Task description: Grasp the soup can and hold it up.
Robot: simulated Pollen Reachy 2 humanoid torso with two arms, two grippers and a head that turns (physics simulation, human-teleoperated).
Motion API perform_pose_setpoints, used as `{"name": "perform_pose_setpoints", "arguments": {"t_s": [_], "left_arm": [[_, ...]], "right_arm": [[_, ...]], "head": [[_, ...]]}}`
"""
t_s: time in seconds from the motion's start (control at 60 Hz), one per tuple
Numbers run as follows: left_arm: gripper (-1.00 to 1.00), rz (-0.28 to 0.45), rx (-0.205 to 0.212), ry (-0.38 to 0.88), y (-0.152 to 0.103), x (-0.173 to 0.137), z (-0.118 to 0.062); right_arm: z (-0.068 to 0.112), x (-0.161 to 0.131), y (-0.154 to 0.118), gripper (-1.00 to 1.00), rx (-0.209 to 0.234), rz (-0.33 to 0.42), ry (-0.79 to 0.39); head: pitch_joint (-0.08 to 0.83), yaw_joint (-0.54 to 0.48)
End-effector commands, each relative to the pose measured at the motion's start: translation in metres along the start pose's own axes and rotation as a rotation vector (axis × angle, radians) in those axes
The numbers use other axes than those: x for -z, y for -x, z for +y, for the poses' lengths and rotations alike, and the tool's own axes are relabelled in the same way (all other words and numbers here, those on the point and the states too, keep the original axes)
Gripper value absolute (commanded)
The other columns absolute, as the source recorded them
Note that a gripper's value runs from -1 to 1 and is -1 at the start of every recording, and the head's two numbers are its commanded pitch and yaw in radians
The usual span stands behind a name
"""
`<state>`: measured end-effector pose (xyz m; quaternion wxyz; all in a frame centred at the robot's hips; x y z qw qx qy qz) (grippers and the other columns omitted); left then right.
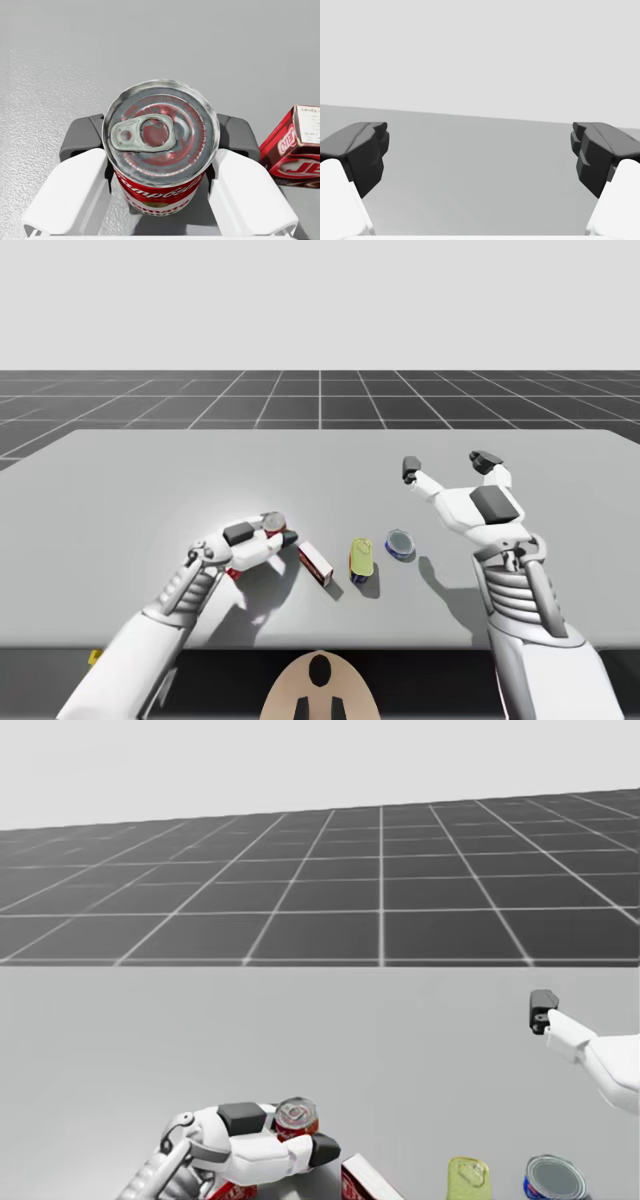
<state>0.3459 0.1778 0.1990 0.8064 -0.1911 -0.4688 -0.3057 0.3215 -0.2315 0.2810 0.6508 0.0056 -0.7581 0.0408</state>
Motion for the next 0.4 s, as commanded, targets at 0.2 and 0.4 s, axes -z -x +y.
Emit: {"name": "perform_pose_setpoints", "arguments": {"t_s": [0.2, 0.4], "left_arm": [[1.00, -0.252, 0.075, -0.063, -0.095, -0.075, -0.003], [1.00, -0.431, 0.108, -0.085, -0.163, -0.133, -0.016]], "right_arm": [[-0.003, -0.003, 0.000, -1.00, -0.027, 0.012, -0.048], [-0.001, -0.003, 0.003, -1.00, -0.060, 0.020, -0.064]], "head": [[0.273, 0.13], [0.257, 0.13]]}}
